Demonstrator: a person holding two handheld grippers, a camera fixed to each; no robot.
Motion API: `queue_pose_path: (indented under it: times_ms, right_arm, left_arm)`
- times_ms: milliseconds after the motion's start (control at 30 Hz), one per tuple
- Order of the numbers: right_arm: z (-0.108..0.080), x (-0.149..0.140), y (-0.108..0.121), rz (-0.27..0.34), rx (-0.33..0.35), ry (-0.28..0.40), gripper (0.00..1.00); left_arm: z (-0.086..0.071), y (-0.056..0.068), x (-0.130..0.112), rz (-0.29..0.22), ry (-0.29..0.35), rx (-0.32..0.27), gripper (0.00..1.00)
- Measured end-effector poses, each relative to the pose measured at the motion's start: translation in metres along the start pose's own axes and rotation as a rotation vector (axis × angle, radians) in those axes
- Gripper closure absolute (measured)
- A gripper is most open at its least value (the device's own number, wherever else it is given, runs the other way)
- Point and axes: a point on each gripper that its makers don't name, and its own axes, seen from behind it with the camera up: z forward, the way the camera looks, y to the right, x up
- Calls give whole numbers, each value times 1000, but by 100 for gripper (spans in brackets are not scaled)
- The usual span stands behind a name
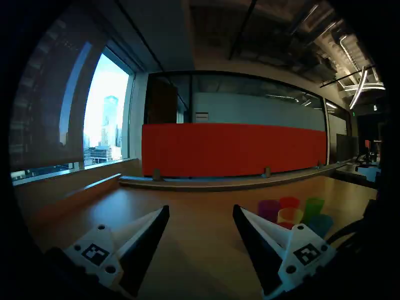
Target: Pour water
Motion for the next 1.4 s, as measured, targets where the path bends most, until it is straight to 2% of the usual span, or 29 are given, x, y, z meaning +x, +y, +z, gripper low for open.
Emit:
queue_pose_path:
  times_ms: [200, 467, 700, 800, 1000, 1200, 1400]
  right_arm:
    - [4, 24, 1, -1, 11, -8, 0]
    - [6, 67, -13, 3, 56, -22, 0]
    - [8, 103, -21, 0, 73, -23, 0]
    - [9, 113, -25, 2, 83, -28, 0]
    - [8, 112, -32, 27, 112, -48, 0]
    - [7, 115, -35, 39, 157, -41, 0]
    - [7, 122, -42, 29, 230, -28, 0]
  left_arm:
    - [7, -3, 25, -7, -22, -1, 6]
    - [16, -4, 73, -41, -26, -34, 6]
    - [20, -8, 120, -21, -8, -49, 6]
    - [22, -7, 132, -18, -8, -61, 6]
    - [21, 4, 147, -15, -1, -103, 6]
    - [19, 12, 148, -1, -1, -149, 6]
    - [18, 29, 150, -9, -3, -239, 6]
